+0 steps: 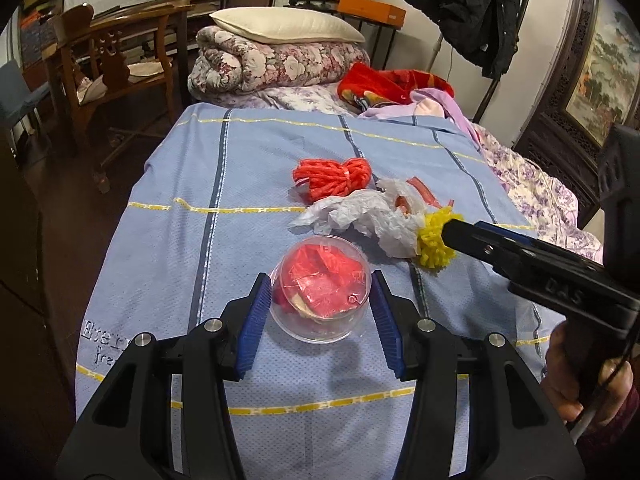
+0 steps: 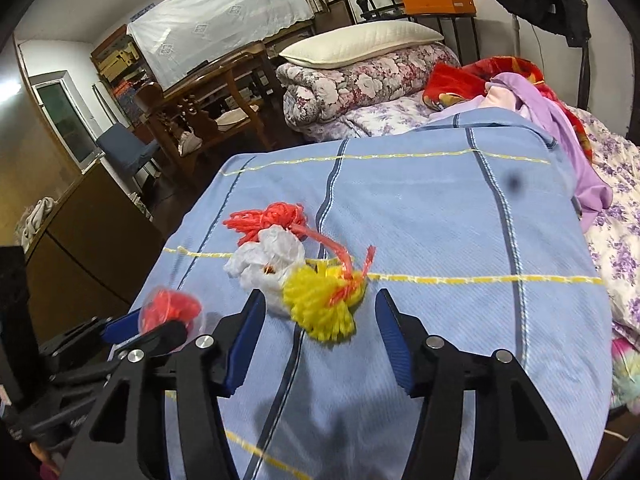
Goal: Collect trash
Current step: 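Grasp the yellow pompom with red ribbon with the right tool while the left tool holds the cup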
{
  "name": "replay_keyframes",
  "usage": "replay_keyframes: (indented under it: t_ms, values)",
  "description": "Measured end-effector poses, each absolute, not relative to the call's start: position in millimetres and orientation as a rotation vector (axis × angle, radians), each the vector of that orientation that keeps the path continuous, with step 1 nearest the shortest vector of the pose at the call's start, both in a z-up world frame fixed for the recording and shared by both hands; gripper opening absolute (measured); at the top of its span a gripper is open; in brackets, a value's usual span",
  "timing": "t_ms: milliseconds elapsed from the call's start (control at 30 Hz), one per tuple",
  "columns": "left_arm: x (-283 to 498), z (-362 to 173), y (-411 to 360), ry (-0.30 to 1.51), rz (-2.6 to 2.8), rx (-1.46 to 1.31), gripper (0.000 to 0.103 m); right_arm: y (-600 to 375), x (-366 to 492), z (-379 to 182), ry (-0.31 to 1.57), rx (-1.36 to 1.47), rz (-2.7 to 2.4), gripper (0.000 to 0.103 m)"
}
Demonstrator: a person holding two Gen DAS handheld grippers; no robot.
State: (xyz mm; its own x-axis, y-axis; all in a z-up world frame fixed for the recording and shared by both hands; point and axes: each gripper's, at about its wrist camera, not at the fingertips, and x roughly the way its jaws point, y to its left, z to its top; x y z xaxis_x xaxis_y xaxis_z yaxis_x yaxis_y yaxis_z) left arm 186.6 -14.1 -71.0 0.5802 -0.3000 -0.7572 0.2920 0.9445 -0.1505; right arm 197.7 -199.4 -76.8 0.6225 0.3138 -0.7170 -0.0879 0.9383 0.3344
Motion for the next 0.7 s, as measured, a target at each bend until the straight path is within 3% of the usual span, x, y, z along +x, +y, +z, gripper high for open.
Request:
replay_keyframes:
  t_ms: [100, 133, 167, 233, 700]
  values:
    - [187.7, -72.4, -9.6, 0.891, -0.342, -0.018, 0.05, -196.0, 203.6, -81.9, 0.884, 0.276, 0.236, 0.05]
    - [187.3, -72.4, -8.7, 0.892, -0.341, -0.019, 0.05, -195.3, 205.7, -83.7, 0.892, 0.278, 0.24, 0.032]
    - [186.7, -72.1, -8.3, 0.892, -0.342, -0.019, 0.05, -195.4, 207.8, -86.7, 0.906, 0.288, 0.247, 0.023]
    - [186.6, -71.7, -8.1, 0.891, -0.341, -0.017, 0.05, -198.2, 204.3, -84.8, 0.894, 0.304, 0.246, 0.019]
    - [137.8, -27.7, -21.5, 0.818, -0.373, -0.008, 0.05, -219.1, 120.4, -13.7, 0.734, 0.291, 0.255, 0.017]
